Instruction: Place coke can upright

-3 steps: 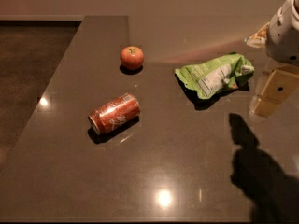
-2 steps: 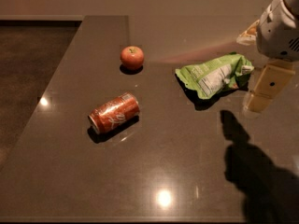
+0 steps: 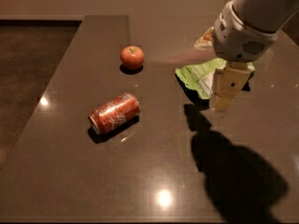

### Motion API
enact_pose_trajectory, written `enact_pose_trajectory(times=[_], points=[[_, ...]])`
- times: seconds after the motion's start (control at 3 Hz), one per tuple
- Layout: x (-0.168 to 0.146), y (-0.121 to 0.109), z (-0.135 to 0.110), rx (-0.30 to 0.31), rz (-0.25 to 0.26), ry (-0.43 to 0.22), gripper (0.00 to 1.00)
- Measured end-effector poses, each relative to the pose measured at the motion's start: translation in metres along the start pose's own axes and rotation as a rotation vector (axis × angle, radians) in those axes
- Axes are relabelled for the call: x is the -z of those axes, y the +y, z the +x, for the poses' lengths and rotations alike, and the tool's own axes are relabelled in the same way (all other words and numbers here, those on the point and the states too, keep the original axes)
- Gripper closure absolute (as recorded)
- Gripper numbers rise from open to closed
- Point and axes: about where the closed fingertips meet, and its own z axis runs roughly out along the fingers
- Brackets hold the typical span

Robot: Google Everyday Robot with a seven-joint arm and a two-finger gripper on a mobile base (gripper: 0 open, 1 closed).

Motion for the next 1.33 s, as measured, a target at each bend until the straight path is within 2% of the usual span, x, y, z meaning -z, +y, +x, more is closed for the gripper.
enact_pose_trajectory(times=[0.67,1.33], points=[[-0.046,0.012,-0.073,0.275,-0.062,-0.008,0.0],[-0.102,0.029,-0.14,0.519,-0.176,-0.009,0.0]])
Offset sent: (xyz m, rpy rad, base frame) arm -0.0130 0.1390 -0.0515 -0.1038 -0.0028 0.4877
